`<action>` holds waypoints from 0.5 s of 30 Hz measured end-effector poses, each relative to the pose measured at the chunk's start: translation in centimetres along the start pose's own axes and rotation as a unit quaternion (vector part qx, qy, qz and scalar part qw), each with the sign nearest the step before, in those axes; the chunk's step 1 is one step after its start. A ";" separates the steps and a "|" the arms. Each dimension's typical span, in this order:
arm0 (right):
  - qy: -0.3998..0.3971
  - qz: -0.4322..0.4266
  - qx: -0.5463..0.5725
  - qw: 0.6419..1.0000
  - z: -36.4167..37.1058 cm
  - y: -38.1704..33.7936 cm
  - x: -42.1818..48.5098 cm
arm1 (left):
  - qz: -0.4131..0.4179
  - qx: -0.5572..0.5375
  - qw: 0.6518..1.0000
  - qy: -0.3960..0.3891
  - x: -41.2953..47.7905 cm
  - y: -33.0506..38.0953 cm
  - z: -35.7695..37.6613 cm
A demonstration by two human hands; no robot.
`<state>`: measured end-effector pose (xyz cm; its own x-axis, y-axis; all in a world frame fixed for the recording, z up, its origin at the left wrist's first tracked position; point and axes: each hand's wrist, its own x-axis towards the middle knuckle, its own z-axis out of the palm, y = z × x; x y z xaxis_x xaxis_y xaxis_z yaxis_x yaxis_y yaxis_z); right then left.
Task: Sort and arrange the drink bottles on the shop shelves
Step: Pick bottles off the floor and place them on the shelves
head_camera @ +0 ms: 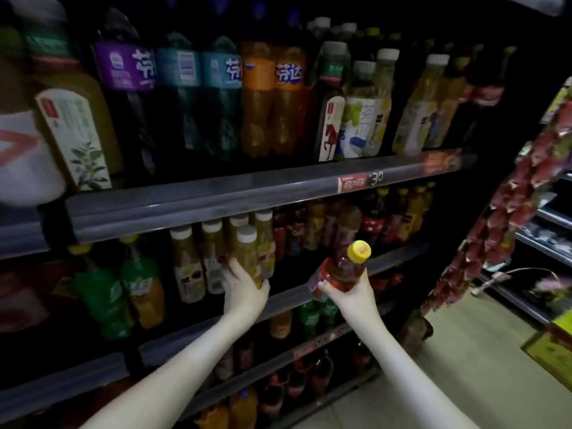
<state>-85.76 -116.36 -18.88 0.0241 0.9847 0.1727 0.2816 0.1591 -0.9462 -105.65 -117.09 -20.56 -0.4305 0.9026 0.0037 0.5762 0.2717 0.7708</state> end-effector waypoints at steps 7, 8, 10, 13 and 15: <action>-0.096 -0.012 0.001 0.995 1.6 4.0 7.0 | -0.051 -0.032 0.996 0.060 1.7 -0.4 3.2; -0.108 -0.017 -0.002 0.994 1.9 4.3 8.0 | -0.061 -0.045 0.994 0.078 2.0 -0.4 3.5; -0.128 -0.024 -0.002 0.991 2.4 5.1 9.8 | -0.077 -0.056 0.990 0.102 2.4 -0.3 4.0; -0.169 -0.007 -0.020 0.985 3.1 5.9 12.5 | -0.099 -0.043 0.987 0.116 3.2 0.1 4.2; -0.193 0.010 -0.036 0.981 3.4 6.4 14.3 | -0.120 -0.035 0.985 0.115 3.7 0.5 4.0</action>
<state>-86.90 -101.02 -23.39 -0.3296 0.9438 0.0247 0.3531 0.1474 -0.9239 -104.18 -112.31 -22.73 -0.6997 0.7130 -0.0457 0.3931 0.4376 0.8087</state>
